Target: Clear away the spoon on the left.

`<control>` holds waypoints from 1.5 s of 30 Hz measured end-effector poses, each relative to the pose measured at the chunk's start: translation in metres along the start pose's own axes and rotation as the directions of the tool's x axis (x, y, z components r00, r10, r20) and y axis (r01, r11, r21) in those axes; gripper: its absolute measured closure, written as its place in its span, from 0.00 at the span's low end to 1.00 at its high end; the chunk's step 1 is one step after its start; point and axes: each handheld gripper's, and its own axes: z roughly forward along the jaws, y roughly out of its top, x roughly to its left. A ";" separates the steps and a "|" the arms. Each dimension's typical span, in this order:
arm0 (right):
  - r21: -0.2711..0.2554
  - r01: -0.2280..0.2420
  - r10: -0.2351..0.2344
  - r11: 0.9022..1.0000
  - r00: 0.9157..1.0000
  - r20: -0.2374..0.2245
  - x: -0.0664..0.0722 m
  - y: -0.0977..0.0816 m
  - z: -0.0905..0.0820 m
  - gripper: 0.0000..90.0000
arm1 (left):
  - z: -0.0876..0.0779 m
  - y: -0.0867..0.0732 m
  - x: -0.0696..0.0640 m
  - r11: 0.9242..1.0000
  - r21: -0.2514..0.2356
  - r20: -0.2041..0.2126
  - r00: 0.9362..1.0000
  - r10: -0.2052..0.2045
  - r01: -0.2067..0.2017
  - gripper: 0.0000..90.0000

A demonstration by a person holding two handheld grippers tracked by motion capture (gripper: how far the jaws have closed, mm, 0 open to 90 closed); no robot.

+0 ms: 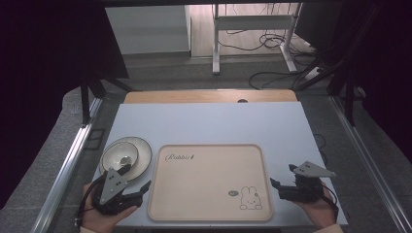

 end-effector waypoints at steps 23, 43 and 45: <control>-0.007 0.031 -0.031 0.999 0.999 -0.010 0.003 0.001 0.002 0.19 | -0.026 -0.035 0.026 0.997 0.042 -0.116 0.992 -0.053 0.059 0.26; 0.023 0.040 -0.040 0.999 0.999 0.002 0.003 0.000 0.006 0.18 | -0.015 -0.052 0.037 0.998 0.036 -0.124 0.991 -0.045 0.050 0.47; 0.024 0.040 -0.040 0.999 0.999 0.002 0.003 0.000 0.006 0.18 | -0.013 -0.052 0.036 0.998 0.039 -0.120 0.992 -0.036 0.041 0.54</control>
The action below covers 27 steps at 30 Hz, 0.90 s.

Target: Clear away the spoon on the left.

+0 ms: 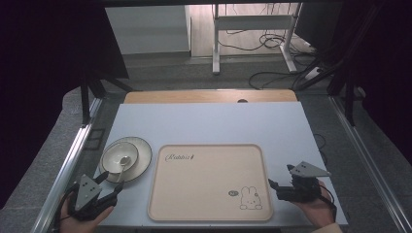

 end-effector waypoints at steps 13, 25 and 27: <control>0.004 0.002 -0.002 1.000 1.000 0.002 0.000 0.000 0.001 0.18 | 0.012 -0.002 -0.002 0.999 0.010 -0.003 1.000 0.030 -0.030 0.86; 0.008 0.010 -0.010 1.000 1.000 0.007 0.000 0.000 0.002 0.18 | 0.011 -0.003 0.002 1.000 -0.008 -0.060 0.998 0.015 -0.015 0.97; 0.006 0.009 -0.009 1.000 1.000 0.007 0.000 0.000 0.002 0.18 | 0.011 -0.003 0.002 1.000 -0.012 -0.067 0.998 0.013 -0.014 0.98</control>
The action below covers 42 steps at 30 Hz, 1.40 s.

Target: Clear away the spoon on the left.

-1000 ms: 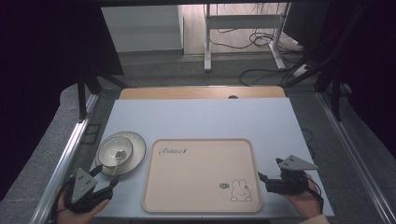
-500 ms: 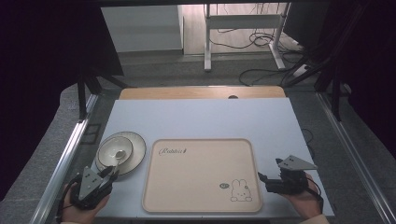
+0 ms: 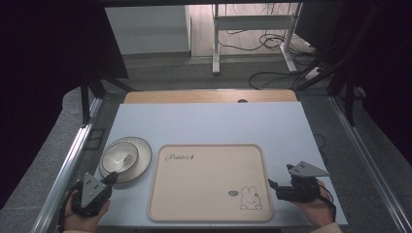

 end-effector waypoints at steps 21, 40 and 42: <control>0.004 -0.009 0.009 1.000 1.000 -0.001 -0.001 0.000 0.000 0.18 | -0.003 0.003 0.004 0.999 -0.038 -0.048 0.999 -0.008 0.007 1.00; 0.003 -0.002 0.002 1.000 1.000 0.000 -0.001 0.000 0.001 0.18 | -0.016 0.012 0.003 0.993 -0.118 -0.057 0.998 -0.007 0.000 1.00; 0.004 -0.002 0.002 1.000 1.000 0.000 -0.002 0.000 0.000 0.18 | -0.017 0.012 0.004 0.993 -0.121 -0.057 0.998 -0.013 0.006 1.00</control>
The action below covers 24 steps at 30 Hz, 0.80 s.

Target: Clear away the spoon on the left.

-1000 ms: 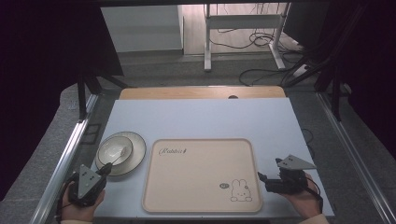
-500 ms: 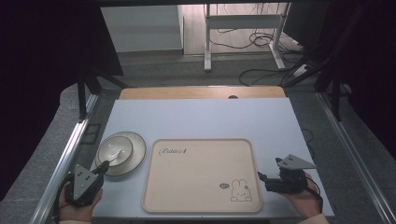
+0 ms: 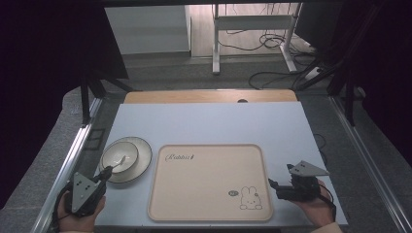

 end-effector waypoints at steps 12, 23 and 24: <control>-0.003 0.005 -0.005 1.000 1.000 0.002 0.000 0.000 0.000 0.18 | -0.010 0.012 -0.005 0.999 -0.044 -0.002 1.000 0.027 -0.027 1.00; -0.005 0.005 -0.005 1.000 1.000 0.004 0.000 0.000 -0.001 0.18 | -0.018 0.022 -0.005 0.996 -0.089 -0.006 1.000 0.017 -0.017 1.00; -0.005 0.006 -0.006 1.000 1.000 0.004 0.000 0.000 -0.001 0.18 | -0.018 0.024 -0.006 0.995 -0.096 -0.001 1.000 0.018 -0.018 1.00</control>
